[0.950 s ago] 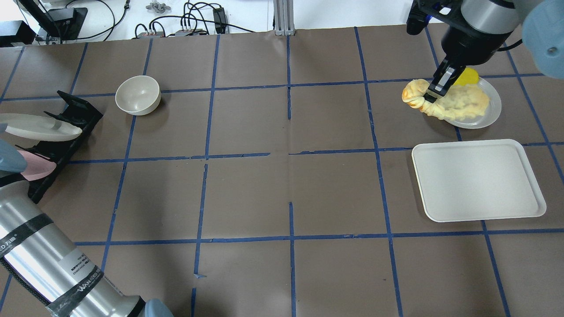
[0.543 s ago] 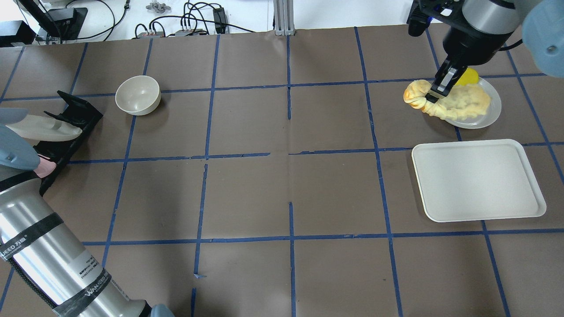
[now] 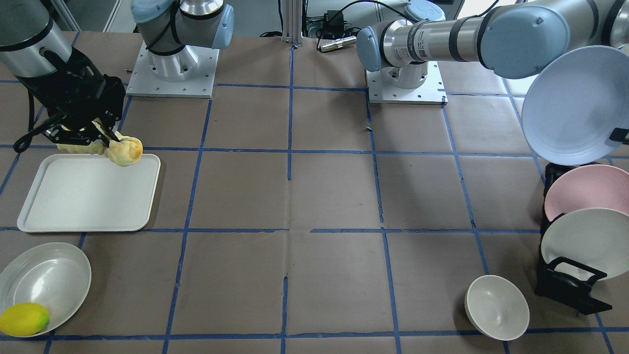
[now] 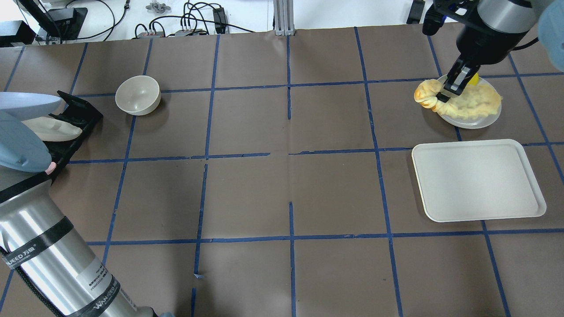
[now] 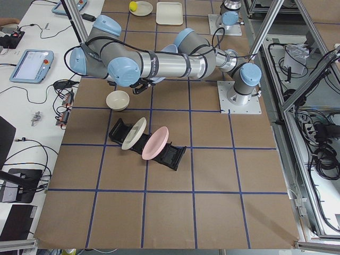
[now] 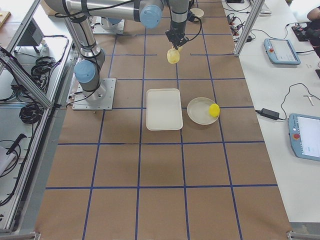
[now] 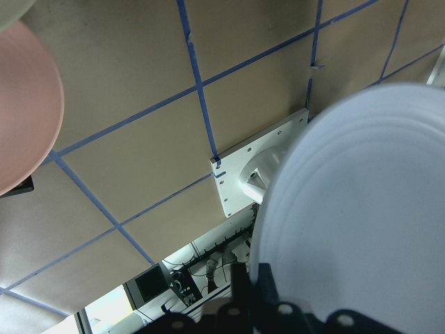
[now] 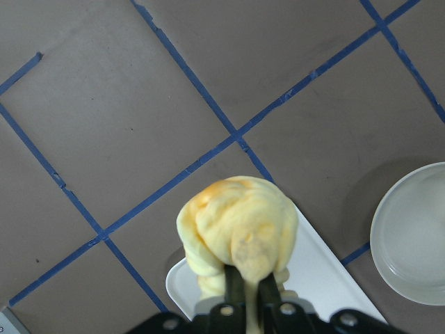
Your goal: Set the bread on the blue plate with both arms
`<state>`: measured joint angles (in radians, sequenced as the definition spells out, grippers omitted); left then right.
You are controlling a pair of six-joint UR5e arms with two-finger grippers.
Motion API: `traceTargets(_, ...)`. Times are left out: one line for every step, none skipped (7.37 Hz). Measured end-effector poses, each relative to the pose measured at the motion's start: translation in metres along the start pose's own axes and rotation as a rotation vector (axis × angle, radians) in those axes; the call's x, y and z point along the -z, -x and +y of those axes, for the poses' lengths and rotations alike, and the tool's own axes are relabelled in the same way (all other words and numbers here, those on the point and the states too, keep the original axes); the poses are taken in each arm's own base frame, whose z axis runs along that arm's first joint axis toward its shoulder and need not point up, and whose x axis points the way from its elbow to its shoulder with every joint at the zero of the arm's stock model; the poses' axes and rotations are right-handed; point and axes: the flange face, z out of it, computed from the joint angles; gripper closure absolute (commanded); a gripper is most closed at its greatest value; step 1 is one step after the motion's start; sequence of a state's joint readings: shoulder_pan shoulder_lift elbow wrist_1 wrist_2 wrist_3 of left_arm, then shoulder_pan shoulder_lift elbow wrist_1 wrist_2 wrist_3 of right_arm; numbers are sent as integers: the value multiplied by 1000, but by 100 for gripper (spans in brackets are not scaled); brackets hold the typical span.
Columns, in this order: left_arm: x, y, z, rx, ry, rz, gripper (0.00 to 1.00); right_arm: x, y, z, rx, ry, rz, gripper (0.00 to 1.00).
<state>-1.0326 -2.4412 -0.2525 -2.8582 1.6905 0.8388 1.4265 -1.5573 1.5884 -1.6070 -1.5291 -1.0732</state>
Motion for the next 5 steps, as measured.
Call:
traceTargets(-6,-11,-3,-3,-26,-14,95,0,-2,3,-6,1,-2,88)
traceTargets(-18,-24,-12,-10,-62,-35,95,-1,-3,4,-8,1,-4,88)
traceTargets(-31,-44,-30,-29,-101,-69,95,-1,-3,4,-8,2,-5,88)
traceTargets(-44,-70,-56,-40,-140,-100,95,-1,-3,4,-7,1,-5,88)
traceTargets(-56,-101,-86,-35,-180,-124,95,-1,-2,4,-6,1,-4,88)
